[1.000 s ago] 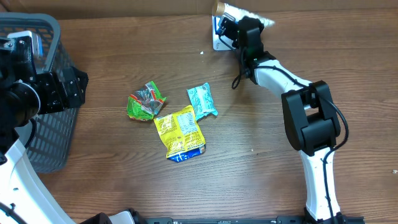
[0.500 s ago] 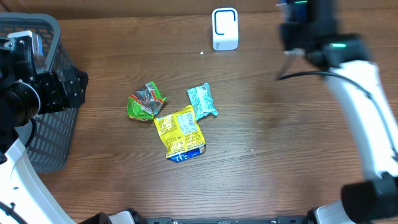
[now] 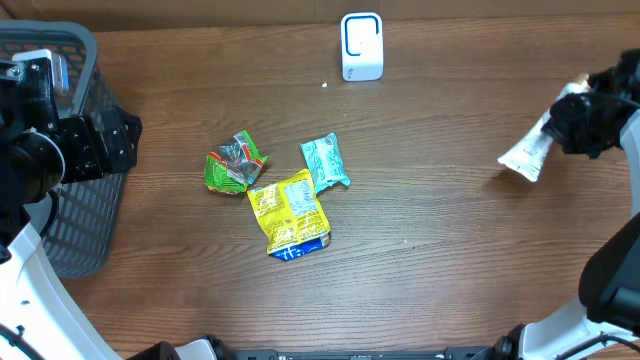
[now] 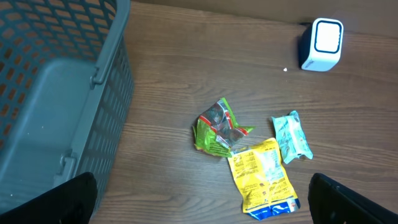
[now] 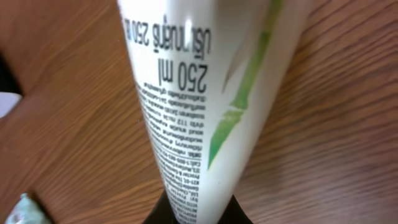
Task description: Scan the item barcode
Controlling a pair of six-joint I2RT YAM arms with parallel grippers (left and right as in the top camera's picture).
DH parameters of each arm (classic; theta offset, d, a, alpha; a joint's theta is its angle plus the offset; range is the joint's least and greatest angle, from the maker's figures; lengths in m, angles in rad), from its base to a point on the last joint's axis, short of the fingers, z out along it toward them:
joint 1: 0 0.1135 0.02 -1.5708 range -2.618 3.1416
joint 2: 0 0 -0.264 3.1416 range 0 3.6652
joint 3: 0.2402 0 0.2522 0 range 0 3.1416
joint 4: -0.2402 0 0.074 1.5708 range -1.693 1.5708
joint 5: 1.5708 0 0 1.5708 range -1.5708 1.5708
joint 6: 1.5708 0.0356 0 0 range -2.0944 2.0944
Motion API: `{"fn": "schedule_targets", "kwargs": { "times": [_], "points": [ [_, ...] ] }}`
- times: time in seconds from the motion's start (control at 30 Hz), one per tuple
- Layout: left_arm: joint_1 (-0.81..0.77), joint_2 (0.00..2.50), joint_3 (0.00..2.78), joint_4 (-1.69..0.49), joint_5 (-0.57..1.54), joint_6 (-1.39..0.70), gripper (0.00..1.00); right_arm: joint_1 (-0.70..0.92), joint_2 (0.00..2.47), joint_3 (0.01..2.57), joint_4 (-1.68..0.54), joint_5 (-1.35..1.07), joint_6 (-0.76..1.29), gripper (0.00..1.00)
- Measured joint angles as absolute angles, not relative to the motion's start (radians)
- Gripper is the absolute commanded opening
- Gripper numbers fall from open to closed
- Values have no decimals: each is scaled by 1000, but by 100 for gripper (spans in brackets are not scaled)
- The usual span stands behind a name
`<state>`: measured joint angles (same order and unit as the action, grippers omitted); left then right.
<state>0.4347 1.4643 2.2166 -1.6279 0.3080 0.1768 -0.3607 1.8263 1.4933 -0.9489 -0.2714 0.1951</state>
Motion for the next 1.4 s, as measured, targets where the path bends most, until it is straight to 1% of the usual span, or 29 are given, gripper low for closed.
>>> {"fn": "schedule_targets", "kwargs": {
  "times": [0.27, 0.4, 0.43, 0.47, 0.5, 0.53, 0.57, 0.6, 0.63, 0.7, 0.8, 0.9, 1.0, 1.07, 1.2, 1.23, 1.33, 1.4],
  "points": [
    [435, 1464, 2217, -1628, 308, 177, 100, -373, 1850, 1359, -748, -278, 145, 4],
    [435, 1464, 2217, -1628, 308, 177, 100, -373, 1887, 1336, -717, -254, 141, 4],
    [435, 1464, 2217, -1628, 308, 177, 100, -373, 1896, 1333, -716, -247, 139, 5],
    [435, 1464, 2217, -1628, 308, 177, 100, -373, 1905, 1332, -713, -240, 138, 11],
    [435, 1464, 2217, -1628, 308, 177, 100, -373, 1914, 1332, -706, -234, 139, 27],
    [435, 1464, 2217, -1628, 308, 177, 100, -373, 1923, 1332, -697, -230, 136, 63],
    [435, 1464, 2217, -1628, 308, 177, 100, -374, 1935, 1332, -688, -227, 136, 75],
    [435, 1464, 2217, -1628, 308, 177, 100, -374, 1938, 1332, -688, -224, 137, 80],
    [435, 1464, 2217, -1628, 308, 177, 100, -375, 1939, 1332, -690, -224, 137, 82],
    [435, 1464, 2217, -1628, 308, 177, 100, -376, 1939, 1339, -715, -224, 133, 81],
    [435, 1464, 2217, -1628, 308, 177, 100, -378, 1939, 1388, -836, -233, 133, 80],
    [435, 1464, 2217, -1628, 308, 177, 100, -376, 1938, 1531, -1013, -254, 133, 80],
    [435, 1464, 2217, -1628, 308, 177, 100, -364, 1929, 1646, -1093, -297, 134, 81],
    [435, 1464, 2217, -1628, 308, 177, 100, -339, 1915, 1692, -1102, -343, 134, 81],
    [435, 1464, 2217, -1628, 308, 177, 100, -231, 1898, 1711, -1061, -437, 135, 81],
    [435, 1464, 2217, -1628, 308, 177, 100, -172, 1900, 1711, -1045, -457, 135, 81],
    [435, 1464, 2217, -1628, 308, 177, 100, -64, 1902, 1711, -1013, -478, 135, 80],
    [435, 1464, 2217, -1628, 308, 177, 100, 30, 1908, 1711, -986, -483, 134, 73]
  ]
}}
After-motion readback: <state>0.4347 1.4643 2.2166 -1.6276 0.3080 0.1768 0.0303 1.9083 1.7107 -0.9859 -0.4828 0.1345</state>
